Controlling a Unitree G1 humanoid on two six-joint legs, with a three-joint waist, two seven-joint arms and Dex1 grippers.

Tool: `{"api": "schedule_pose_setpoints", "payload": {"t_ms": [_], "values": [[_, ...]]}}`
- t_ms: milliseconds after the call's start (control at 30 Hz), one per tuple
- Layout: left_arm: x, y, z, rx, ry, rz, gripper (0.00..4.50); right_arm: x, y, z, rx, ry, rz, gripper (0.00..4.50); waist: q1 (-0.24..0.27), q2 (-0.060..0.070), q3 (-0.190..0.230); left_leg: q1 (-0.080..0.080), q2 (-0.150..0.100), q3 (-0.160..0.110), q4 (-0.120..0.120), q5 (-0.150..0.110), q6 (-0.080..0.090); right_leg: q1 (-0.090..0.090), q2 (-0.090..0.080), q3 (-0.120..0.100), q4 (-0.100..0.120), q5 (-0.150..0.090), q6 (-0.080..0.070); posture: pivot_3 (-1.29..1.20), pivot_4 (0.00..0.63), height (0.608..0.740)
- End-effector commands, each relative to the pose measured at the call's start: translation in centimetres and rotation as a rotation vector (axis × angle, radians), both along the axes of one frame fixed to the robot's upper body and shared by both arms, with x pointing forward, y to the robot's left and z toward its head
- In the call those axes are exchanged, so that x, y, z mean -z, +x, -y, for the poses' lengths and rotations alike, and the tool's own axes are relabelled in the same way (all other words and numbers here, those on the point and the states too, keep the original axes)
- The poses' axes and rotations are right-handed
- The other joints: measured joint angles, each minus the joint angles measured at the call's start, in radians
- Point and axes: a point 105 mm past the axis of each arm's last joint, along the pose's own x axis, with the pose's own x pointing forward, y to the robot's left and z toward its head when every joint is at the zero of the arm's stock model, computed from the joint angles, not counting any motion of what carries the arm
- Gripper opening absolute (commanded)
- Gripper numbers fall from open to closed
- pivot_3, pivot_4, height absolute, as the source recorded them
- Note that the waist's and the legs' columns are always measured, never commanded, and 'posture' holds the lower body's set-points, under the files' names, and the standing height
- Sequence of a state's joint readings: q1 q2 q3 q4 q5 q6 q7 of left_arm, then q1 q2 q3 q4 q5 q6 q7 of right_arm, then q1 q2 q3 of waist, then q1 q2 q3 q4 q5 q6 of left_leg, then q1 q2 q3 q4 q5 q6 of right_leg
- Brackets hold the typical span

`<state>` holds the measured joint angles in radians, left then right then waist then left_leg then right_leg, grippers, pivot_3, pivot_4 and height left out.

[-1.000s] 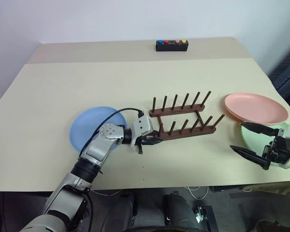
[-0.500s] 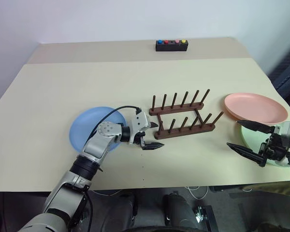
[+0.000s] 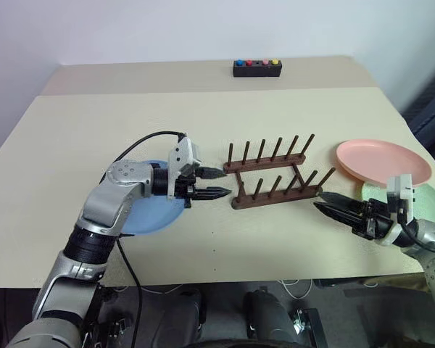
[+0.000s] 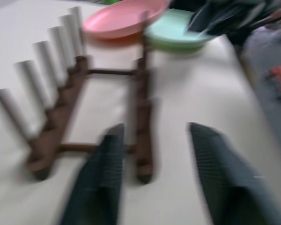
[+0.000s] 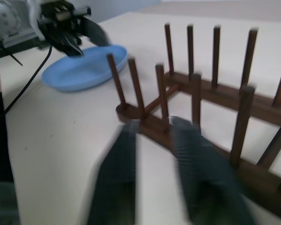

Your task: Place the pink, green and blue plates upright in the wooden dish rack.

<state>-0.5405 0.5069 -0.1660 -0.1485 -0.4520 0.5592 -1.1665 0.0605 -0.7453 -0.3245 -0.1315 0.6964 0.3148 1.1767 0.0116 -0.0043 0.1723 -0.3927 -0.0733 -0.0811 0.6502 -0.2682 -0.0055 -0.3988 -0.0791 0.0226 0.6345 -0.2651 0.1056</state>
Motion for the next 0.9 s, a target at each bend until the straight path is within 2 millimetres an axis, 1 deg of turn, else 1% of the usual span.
{"api": "schedule_pose_setpoints", "payload": {"t_ms": [33, 67, 100, 167, 200, 233, 300, 367, 467, 533, 633, 733, 900], "values": [[-3.0, -2.6, 0.5, 0.127, -0.119, 0.001, 0.11, 1.2, -0.2, 0.0, -0.037, -0.107, 0.009, 0.00, 0.000, 0.000, 0.000, 0.000, 0.000, 0.000, 0.000, 0.000, 0.000, 0.000, 0.000, 0.000, 0.000, 0.000, 0.000, 0.00, 0.150, 0.740], [-2.9, -3.0, 0.6, 0.146, -0.122, -0.022, 0.05, 1.7, -0.2, -0.1, -0.046, -0.130, 0.007, 0.00, 0.001, 0.000, 0.000, 0.000, 0.000, 0.000, 0.000, 0.000, 0.000, 0.000, 0.000, 0.000, 0.000, 0.000, 0.000, 0.00, 0.150, 0.740], [-2.1, -3.1, 0.8, 0.150, -0.087, -0.035, 0.05, 2.0, 0.0, -0.2, -0.046, -0.147, 0.012, 0.00, 0.001, 0.000, 0.000, 0.000, 0.000, 0.000, 0.000, 0.000, 0.000, 0.000, 0.000, 0.000, 0.000, 0.000, 0.000, 0.00, 0.150, 0.740], [0.6, -2.7, 1.3, 0.136, 0.032, -0.019, 0.05, 2.7, 1.0, -0.3, -0.023, -0.220, 0.054, 0.00, 0.000, 0.000, 0.000, 0.001, 0.000, 0.000, 0.000, 0.000, 0.000, 0.001, 0.000, 0.000, 0.000, 0.000, 0.000, 0.00, 0.150, 0.740], [1.6, -2.6, 1.5, 0.132, 0.067, -0.015, 0.05, 2.9, 1.4, -0.4, -0.018, -0.253, 0.070, 0.00, -0.001, 0.001, 0.000, 0.001, 0.000, 0.000, 0.000, 0.000, 0.000, 0.001, 0.000, 0.000, 0.000, 0.000, 0.000, 0.00, 0.150, 0.740], [2.7, -2.3, 2.0, 0.124, 0.090, -0.008, 0.05, 3.2, 2.2, -0.2, -0.007, -0.323, 0.108, 0.00, -0.001, 0.001, 0.000, 0.002, 0.000, 0.001, 0.000, 0.000, 0.000, 0.001, 0.001, 0.000, 0.000, 0.000, 0.000, 0.00, 0.150, 0.740], [4.4, -1.7, 3.0, 0.100, 0.134, -0.016, 0.05, 3.2, 3.7, -0.1, 0.010, -0.421, 0.185, 0.00, -0.001, 0.001, 0.000, 0.002, 0.000, 0.002, 0.000, 0.000, 0.000, 0.001, 0.001, 0.000, 0.000, 0.000, 0.000, 0.00, 0.150, 0.740], [5.6, -1.0, 4.0, 0.089, 0.180, 0.028, 0.05, 2.9, 4.9, -0.2, 0.025, -0.453, 0.227, 0.00, 0.000, 0.001, 0.000, 0.002, -0.001, 0.002, 0.001, 0.000, 0.000, 0.001, 0.002, 0.000, 0.000, 0.000, 0.000, 0.00, 0.150, 0.740], [6.2, 0.6, 5.5, 0.041, 0.205, 0.104, 0.05, 3.3, 5.7, -0.2, 0.012, -0.498, 0.242, 0.00, 0.004, 0.000, 0.000, 0.001, -0.001, 0.001, 0.000, 0.002, -0.003, 0.001, 0.002, -0.001, 0.000, 0.000, 0.000, 0.00, 0.150, 0.740], [6.5, 1.6, 6.0, 0.002, 0.226, 0.141, 0.05, 3.9, 6.0, 0.0, 0.002, -0.545, 0.249, 0.00, 0.003, 0.000, 0.000, 0.001, -0.001, 0.001, 0.001, 0.002, -0.003, 0.001, 0.002, -0.001, 0.000, 0.000, 0.000, 0.00, 0.150, 0.740], [6.4, 3.1, 6.5, -0.066, 0.231, 0.200, 0.05, 4.0, 6.7, -0.1, 0.001, -0.561, 0.266, 0.00, -0.002, 0.000, 0.000, 0.001, -0.001, 0.001, 0.001, 0.002, -0.003, 0.001, 0.002, -0.001, 0.000, 0.000, 0.000, 0.00, 0.150, 0.740], [6.5, 4.7, 6.5, -0.136, 0.261, 0.254, 0.05, 4.1, 7.8, -0.5, 0.003, -0.575, 0.291, 0.00, -0.005, 0.000, 0.000, 0.002, -0.001, 0.002, 0.001, 0.002, -0.003, 0.001, 0.002, 0.000, 0.001, 0.000, 0.000, 0.00, 0.150, 0.740], [6.3, 6.4, 5.7, -0.203, 0.283, 0.312, 0.05, 4.6, 9.9, -1.0, 0.000, -0.632, 0.330, 0.00, -0.010, 0.000, -0.001, 0.002, -0.001, 0.002, 0.001, 0.002, -0.003, 0.001, 0.003, 0.000, 0.002, 0.000, 0.000, 0.00, 0.150, 0.740]]}}
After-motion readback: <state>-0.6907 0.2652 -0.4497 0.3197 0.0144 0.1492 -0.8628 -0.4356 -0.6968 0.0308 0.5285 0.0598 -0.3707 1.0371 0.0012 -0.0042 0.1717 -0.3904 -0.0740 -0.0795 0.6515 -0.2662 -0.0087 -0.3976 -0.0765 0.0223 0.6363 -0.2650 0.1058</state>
